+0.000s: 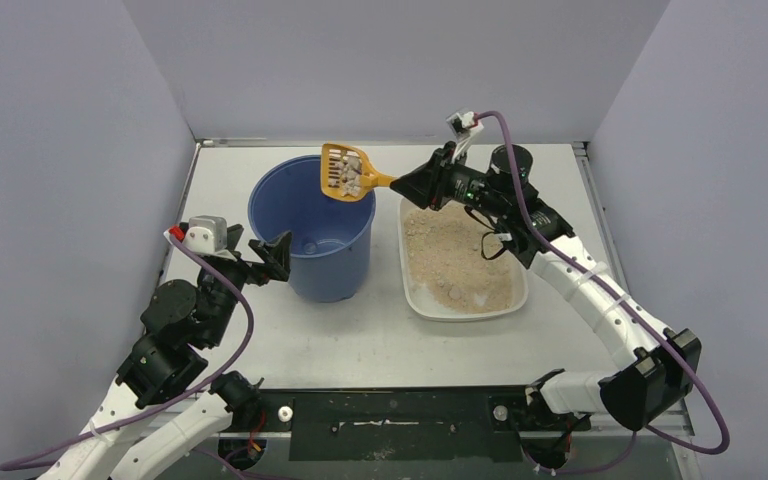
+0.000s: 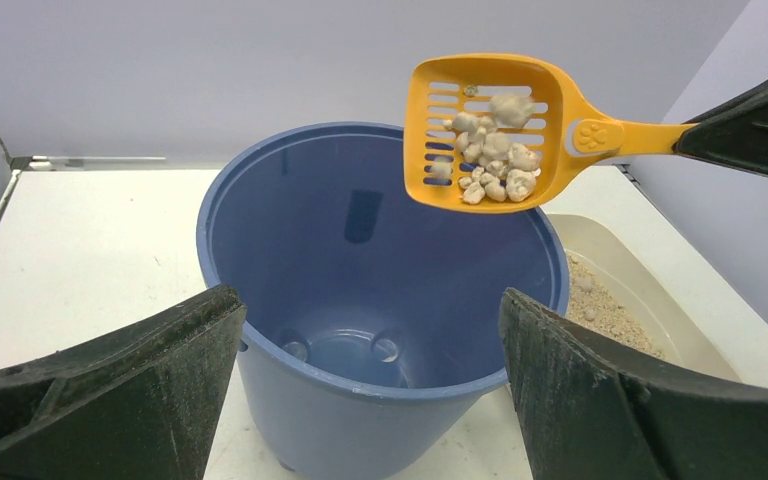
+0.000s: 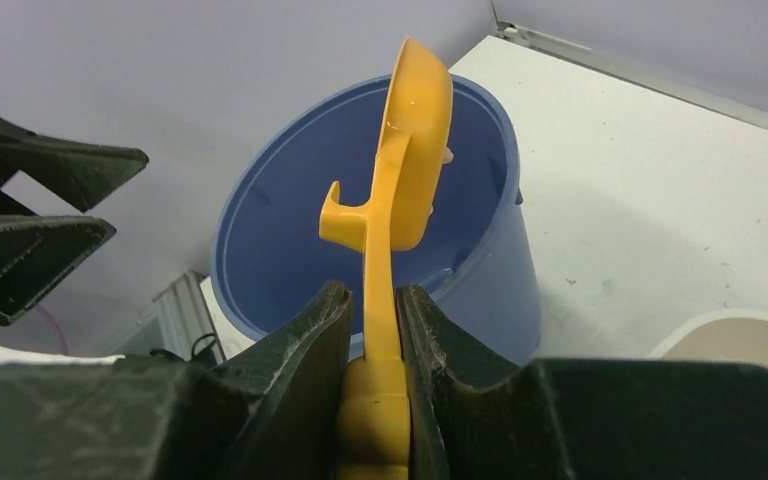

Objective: Clean the litter box

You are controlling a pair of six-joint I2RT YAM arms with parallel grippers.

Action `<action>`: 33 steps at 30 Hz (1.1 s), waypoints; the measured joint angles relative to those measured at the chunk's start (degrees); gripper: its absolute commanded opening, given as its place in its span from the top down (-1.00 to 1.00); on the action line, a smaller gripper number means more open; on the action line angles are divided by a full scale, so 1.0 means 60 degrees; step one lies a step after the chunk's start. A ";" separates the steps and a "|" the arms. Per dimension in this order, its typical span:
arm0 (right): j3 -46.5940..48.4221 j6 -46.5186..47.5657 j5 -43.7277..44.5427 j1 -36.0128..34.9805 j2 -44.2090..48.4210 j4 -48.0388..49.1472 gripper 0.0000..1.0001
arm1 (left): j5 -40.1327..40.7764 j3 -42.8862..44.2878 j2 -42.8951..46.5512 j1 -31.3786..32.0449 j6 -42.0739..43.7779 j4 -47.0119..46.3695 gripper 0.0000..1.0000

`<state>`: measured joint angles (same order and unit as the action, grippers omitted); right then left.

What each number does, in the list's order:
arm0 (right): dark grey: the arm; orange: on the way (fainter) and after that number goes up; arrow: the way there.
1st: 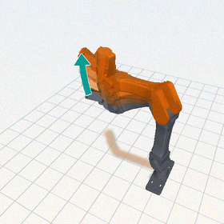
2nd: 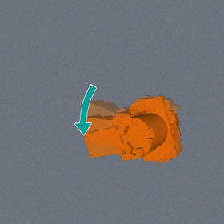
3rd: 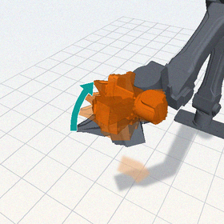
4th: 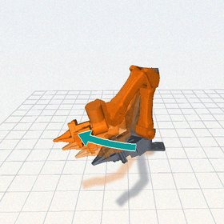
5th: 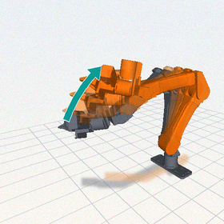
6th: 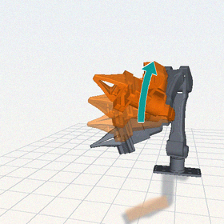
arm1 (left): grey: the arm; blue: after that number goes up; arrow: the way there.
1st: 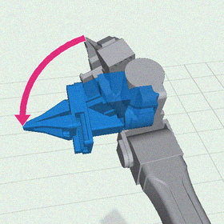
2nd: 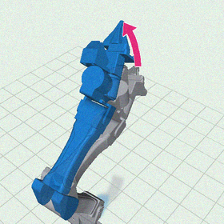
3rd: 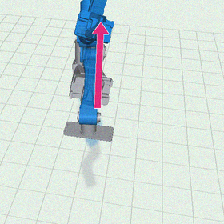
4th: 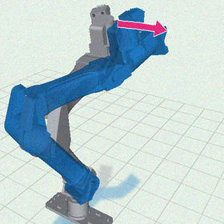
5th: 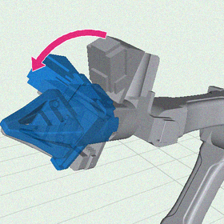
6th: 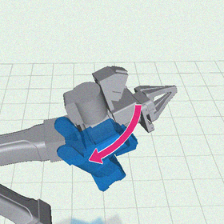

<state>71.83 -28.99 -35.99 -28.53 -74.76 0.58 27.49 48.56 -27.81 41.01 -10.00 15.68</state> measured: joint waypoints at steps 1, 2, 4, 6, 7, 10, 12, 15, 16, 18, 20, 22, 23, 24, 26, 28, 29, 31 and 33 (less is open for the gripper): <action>0.0146 0.0397 0.0124 -0.0200 -0.0015 -0.0291 1.00 | -0.0004 0.0000 0.0000 -0.0007 -0.0004 0.0000 -0.95; 0.0229 0.0674 0.0219 -0.0313 -0.0018 -0.0463 1.00 | -0.0004 0.0000 0.0000 -0.0018 -0.0007 0.0000 -0.95; 0.0474 0.1311 0.0426 -0.0572 -0.0025 -0.0896 1.00 | -0.0004 0.0000 0.0000 -0.0036 -0.0011 0.0000 -0.95; 0.0783 0.1963 0.0663 -0.0823 -0.0080 -0.1282 1.00 | -0.0004 0.0000 0.0000 -0.0044 -0.0011 -0.0004 -0.95; 0.0965 0.2291 0.0805 -0.0943 -0.0131 -0.1461 1.00 | -0.0004 0.0000 0.0000 -0.0044 -0.0011 0.0000 -0.95; 0.1395 0.3406 0.1486 -0.1413 -0.0262 -0.1905 1.00 | -0.0004 0.0000 0.0000 -0.0051 -0.0011 -0.0004 -0.95; 0.1530 0.4142 0.1945 -0.1781 -0.0302 -0.2102 1.00 | -0.0004 0.0000 0.0000 -0.0055 -0.0011 -0.0004 -0.95; 0.1657 0.5384 0.2725 -0.2539 -0.0324 -0.2481 1.00 | -0.0004 -0.0004 0.0000 -0.0055 -0.0011 -0.0004 -0.95; 0.1679 0.5799 0.2998 -0.2790 -0.0324 -0.2579 1.00 | -0.0007 -0.0004 0.0000 -0.0058 -0.0011 -0.0004 -0.95; 0.1690 0.6648 0.3566 -0.3289 -0.0324 -0.2699 1.00 | -0.0007 -0.0004 0.0000 -0.0058 -0.0011 -0.0004 -0.95; 0.1687 0.7442 0.4102 -0.3748 -0.0324 -0.2725 1.00 | -0.0007 -0.0004 0.0000 -0.0058 -0.0011 -0.0004 -0.95; 0.1647 0.8251 0.4615 -0.4156 -0.0310 -0.2685 1.00 | -0.0007 -0.0004 0.0000 -0.0058 -0.0011 -0.0004 -0.95; 0.1606 0.8626 0.4834 -0.4331 -0.0288 -0.2667 1.00 | -0.0007 -0.0004 0.0000 -0.0058 -0.0011 -0.0004 -0.95; 0.1566 0.8983 0.5016 -0.4503 -0.0273 -0.2641 1.00 | -0.0007 -0.0004 0.0000 -0.0058 -0.0011 -0.0004 -0.95; 0.1515 0.9544 0.5308 -0.4736 -0.0251 -0.2612 1.00 | -0.0007 -0.0004 0.0000 -0.0058 -0.0011 -0.0004 -0.95; 0.1483 1.0069 0.5643 -0.4907 -0.0240 -0.2601 1.00 | -0.0007 -0.0004 0.0000 -0.0062 -0.0011 -0.0004 -0.95; 0.1464 1.0302 0.5799 -0.4976 -0.0229 -0.2597 1.00 | -0.0007 -0.0004 0.0000 -0.0062 -0.0011 -0.0004 -0.95; 0.1446 1.0714 0.6091 -0.5111 -0.0200 -0.2590 1.00 | -0.0007 -0.0004 0.0000 -0.0062 -0.0011 -0.0004 -0.95; 0.1395 1.1030 0.6342 -0.5217 -0.0127 -0.2550 1.00 | -0.0007 -0.0004 0.0000 -0.0062 -0.0011 -0.0004 -0.95</action>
<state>80.20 37.19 2.07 -59.83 -75.53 -14.72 27.44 48.53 -27.81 40.64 -10.07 15.66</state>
